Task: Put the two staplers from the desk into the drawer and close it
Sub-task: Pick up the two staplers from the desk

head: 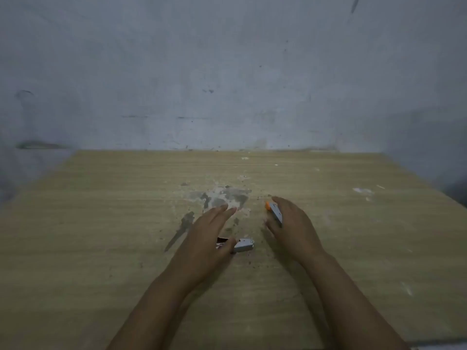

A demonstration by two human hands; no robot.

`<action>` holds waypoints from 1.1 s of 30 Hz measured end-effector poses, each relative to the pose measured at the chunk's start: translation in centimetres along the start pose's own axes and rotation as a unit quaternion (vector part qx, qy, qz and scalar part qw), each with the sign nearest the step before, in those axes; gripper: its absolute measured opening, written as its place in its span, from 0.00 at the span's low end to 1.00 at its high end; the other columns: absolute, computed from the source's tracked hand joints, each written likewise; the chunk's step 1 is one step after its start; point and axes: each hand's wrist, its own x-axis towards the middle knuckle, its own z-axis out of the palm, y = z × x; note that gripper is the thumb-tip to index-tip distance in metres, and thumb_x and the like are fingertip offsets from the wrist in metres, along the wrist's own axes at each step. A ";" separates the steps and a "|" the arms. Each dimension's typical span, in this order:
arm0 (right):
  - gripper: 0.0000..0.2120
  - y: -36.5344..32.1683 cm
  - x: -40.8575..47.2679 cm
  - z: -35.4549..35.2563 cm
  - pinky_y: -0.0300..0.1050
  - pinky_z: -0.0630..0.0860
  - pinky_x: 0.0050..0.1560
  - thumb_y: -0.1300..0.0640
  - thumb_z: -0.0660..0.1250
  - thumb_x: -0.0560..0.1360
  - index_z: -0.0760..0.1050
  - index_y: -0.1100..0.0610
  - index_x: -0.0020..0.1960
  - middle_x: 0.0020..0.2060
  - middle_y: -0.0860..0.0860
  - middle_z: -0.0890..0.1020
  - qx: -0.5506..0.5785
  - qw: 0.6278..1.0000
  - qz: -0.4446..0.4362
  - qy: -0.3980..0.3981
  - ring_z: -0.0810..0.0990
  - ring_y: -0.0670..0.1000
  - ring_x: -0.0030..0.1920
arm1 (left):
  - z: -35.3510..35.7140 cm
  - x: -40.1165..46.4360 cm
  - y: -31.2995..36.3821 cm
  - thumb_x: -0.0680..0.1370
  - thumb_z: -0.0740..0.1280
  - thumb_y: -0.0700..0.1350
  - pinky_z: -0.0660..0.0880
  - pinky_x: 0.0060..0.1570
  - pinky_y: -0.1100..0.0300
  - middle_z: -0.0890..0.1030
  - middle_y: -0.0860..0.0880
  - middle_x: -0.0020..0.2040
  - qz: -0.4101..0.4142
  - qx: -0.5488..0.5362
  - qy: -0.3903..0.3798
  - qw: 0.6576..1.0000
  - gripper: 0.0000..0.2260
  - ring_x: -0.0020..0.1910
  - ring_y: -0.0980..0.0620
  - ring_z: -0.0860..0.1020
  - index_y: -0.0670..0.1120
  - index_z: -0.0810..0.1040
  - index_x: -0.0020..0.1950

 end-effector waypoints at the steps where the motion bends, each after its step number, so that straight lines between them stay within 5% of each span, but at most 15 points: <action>1: 0.27 0.2 0.6 0.2 0.51 0.65 0.69 0.50 0.63 0.76 0.61 0.54 0.72 0.70 0.53 0.70 -0.015 1.000 0.006 0.009 0.68 0.55 0.68 | 0.1 0.3 -0.2 0.77 0.64 0.51 0.57 0.73 0.55 0.61 0.58 0.75 -0.001 -0.006 -0.002 1.000 0.25 0.75 0.58 0.56 0.59 0.59 0.72; 6: 0.24 0.6 3.4 1.8 0.50 0.67 0.65 0.51 0.60 0.77 0.62 0.60 0.69 0.66 0.57 0.73 -0.085 0.993 0.080 0.003 0.69 0.58 0.65 | 0.3 2.0 -0.9 0.76 0.65 0.52 0.56 0.73 0.57 0.58 0.59 0.76 -0.010 0.016 -0.027 0.999 0.27 0.75 0.59 0.54 0.60 0.57 0.73; 11: 0.17 1.1 4.3 2.5 0.51 0.69 0.58 0.56 0.56 0.79 0.66 0.61 0.66 0.58 0.59 0.78 -0.142 0.988 0.064 0.005 0.71 0.59 0.60 | 0.0 2.9 -0.8 0.75 0.66 0.56 0.53 0.72 0.59 0.56 0.59 0.76 -0.014 0.041 -0.056 0.998 0.30 0.76 0.58 0.52 0.59 0.57 0.73; 15: 0.24 1.5 4.2 2.8 0.51 0.70 0.59 0.64 0.59 0.75 0.62 0.59 0.70 0.61 0.57 0.76 -0.096 0.995 0.033 0.003 0.71 0.59 0.61 | 0.6 3.3 -1.1 0.72 0.67 0.59 0.54 0.73 0.58 0.57 0.58 0.76 -0.006 0.057 -0.080 0.995 0.31 0.76 0.57 0.53 0.59 0.60 0.72; 23: 0.22 1.4 0.4 0.1 0.37 0.61 0.58 0.59 0.63 0.77 0.65 0.57 0.70 0.64 0.54 0.75 0.071 0.997 -0.024 0.017 0.69 0.53 0.65 | 2.2 2.7 -2.7 0.68 0.71 0.61 0.56 0.72 0.55 0.62 0.55 0.75 0.010 0.072 -0.083 0.994 0.36 0.75 0.54 0.57 0.57 0.61 0.72; 26: 0.21 1.6 -1.0 -1.0 0.37 0.61 0.57 0.58 0.64 0.76 0.68 0.58 0.68 0.62 0.56 0.76 0.070 0.997 -0.026 0.015 0.71 0.54 0.63 | 2.4 3.5 -2.5 0.67 0.70 0.61 0.64 0.69 0.54 0.70 0.53 0.70 0.026 0.115 -0.110 0.987 0.33 0.69 0.52 0.65 0.53 0.68 0.69; 30: 0.22 1.9 -2.9 -1.6 0.35 0.61 0.55 0.61 0.65 0.75 0.68 0.56 0.68 0.61 0.54 0.76 0.052 0.998 -0.040 0.001 0.71 0.51 0.62 | 2.3 4.0 -2.2 0.68 0.71 0.59 0.72 0.51 0.56 0.76 0.52 0.51 0.026 0.167 -0.146 0.975 0.21 0.52 0.51 0.71 0.47 0.77 0.55; 33: 0.23 2.0 -4.2 -1.6 0.21 0.59 0.53 0.65 0.65 0.74 0.69 0.55 0.67 0.60 0.53 0.77 0.057 0.996 -0.070 -0.005 0.69 0.36 0.54 | 2.4 3.4 -2.3 0.71 0.71 0.55 0.73 0.48 0.56 0.78 0.52 0.48 0.012 0.136 -0.116 0.984 0.16 0.49 0.52 0.73 0.48 0.79 0.54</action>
